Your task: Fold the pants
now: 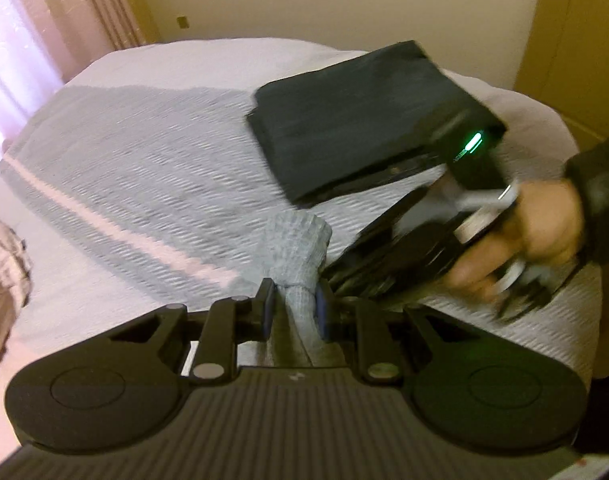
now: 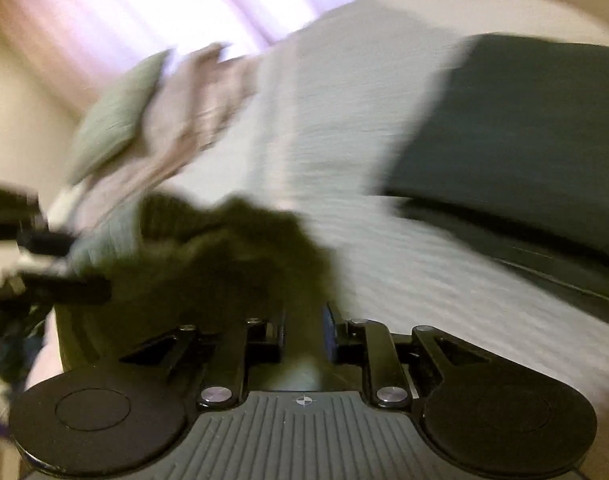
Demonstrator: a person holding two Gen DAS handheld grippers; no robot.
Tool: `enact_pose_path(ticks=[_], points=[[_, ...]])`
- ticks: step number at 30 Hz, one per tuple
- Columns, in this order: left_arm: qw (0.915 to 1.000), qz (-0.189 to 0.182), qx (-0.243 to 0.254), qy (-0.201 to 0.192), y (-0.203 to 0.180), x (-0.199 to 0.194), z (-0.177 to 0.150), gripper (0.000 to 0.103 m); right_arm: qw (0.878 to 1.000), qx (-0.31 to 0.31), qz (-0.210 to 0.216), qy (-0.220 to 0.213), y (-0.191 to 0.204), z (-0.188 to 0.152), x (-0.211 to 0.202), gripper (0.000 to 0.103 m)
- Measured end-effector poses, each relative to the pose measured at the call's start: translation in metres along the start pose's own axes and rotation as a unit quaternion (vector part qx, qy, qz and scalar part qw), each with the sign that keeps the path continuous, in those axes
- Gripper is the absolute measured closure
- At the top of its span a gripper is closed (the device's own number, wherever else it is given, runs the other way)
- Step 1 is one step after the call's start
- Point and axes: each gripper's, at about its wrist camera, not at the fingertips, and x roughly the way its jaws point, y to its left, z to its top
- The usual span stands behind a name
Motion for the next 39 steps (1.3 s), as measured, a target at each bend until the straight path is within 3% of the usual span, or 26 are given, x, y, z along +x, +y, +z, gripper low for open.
enact_pose_path(ticks=[2, 5, 7, 10, 12, 15, 17, 19, 20, 21, 22, 26, 29, 32, 33, 34, 36, 39], points=[[0.9998, -0.013, 0.012, 0.000, -0.023, 0.009, 0.001, 0.086, 0.999, 0.023, -0.040, -0.009, -0.019, -0.007, -0.030, 0.084], [0.9994, -0.028, 0.019, 0.008, -0.060, 0.032, 0.001, 0.086, 0.997, 0.049, -0.061, -0.025, -0.028, -0.014, -0.057, 0.075], [0.9990, -0.022, 0.031, 0.022, -0.084, 0.056, -0.003, 0.086, 0.995, 0.076, -0.058, -0.028, -0.032, -0.016, -0.061, 0.057], [0.9962, -0.014, 0.065, 0.056, -0.108, 0.092, -0.019, 0.080, 0.993, 0.108, -0.040, -0.024, -0.021, -0.014, -0.055, 0.052], [0.9945, -0.021, 0.088, 0.053, -0.109, 0.086, -0.025, 0.076, 0.991, 0.128, -0.016, -0.018, -0.015, -0.010, -0.052, 0.051], [0.9973, -0.016, 0.059, 0.040, -0.095, 0.050, -0.034, 0.075, 0.990, 0.140, 0.018, 0.013, -0.005, -0.026, -0.062, 0.050], [0.9985, -0.003, 0.038, 0.039, -0.083, 0.024, -0.048, 0.073, 0.986, 0.158, 0.037, 0.037, 0.002, -0.029, -0.047, 0.050], [0.9987, 0.014, 0.008, 0.048, -0.072, 0.008, -0.068, 0.072, 0.982, 0.180, 0.050, 0.034, 0.005, -0.031, -0.038, 0.051], [0.9979, 0.018, -0.011, 0.060, -0.066, 0.005, -0.081, 0.072, 0.979, 0.197, 0.042, 0.031, 0.002, -0.033, -0.035, 0.054], [0.9966, 0.022, -0.026, 0.074, -0.061, 0.004, -0.093, 0.072, 0.975, 0.218, 0.029, 0.031, -0.002, -0.034, -0.033, 0.071], [0.9949, 0.028, -0.043, 0.086, -0.056, 0.004, -0.105, 0.072, 0.971, 0.235, 0.013, 0.032, -0.006, -0.031, -0.031, 0.076], [0.9895, 0.027, -0.077, 0.119, -0.049, 0.015, -0.138, 0.072, 0.990, 0.137, -0.022, 0.017, 0.005, -0.005, -0.034, 0.078], [0.9887, 0.014, -0.082, 0.125, -0.056, 0.018, -0.150, 0.072, 0.994, 0.084, -0.058, 0.041, 0.007, -0.006, -0.015, 0.078], [0.9890, 0.015, -0.073, 0.128, -0.065, 0.014, -0.162, 0.072, 0.994, 0.079, -0.069, 0.035, 0.009, -0.009, -0.020, 0.070], [0.9890, 0.018, -0.073, 0.127, -0.067, 0.009, -0.167, 0.072, 0.993, 0.080, -0.077, 0.029, 0.013, -0.009, -0.026, 0.059], [0.9890, 0.022, -0.078, 0.123, -0.068, -0.001, -0.173, 0.072, 0.992, 0.081, -0.089, 0.022, 0.019, -0.009, -0.032, 0.056], [0.9887, 0.040, -0.086, 0.116, -0.071, -0.020, -0.184, 0.072, 0.990, 0.089, -0.110, 0.016, 0.029, -0.013, -0.046, 0.055], [0.9866, 0.076, -0.082, 0.119, -0.075, -0.045, -0.212, 0.072, 0.989, 0.115, -0.083, 0.032, 0.054, -0.030, -0.062, 0.055]])
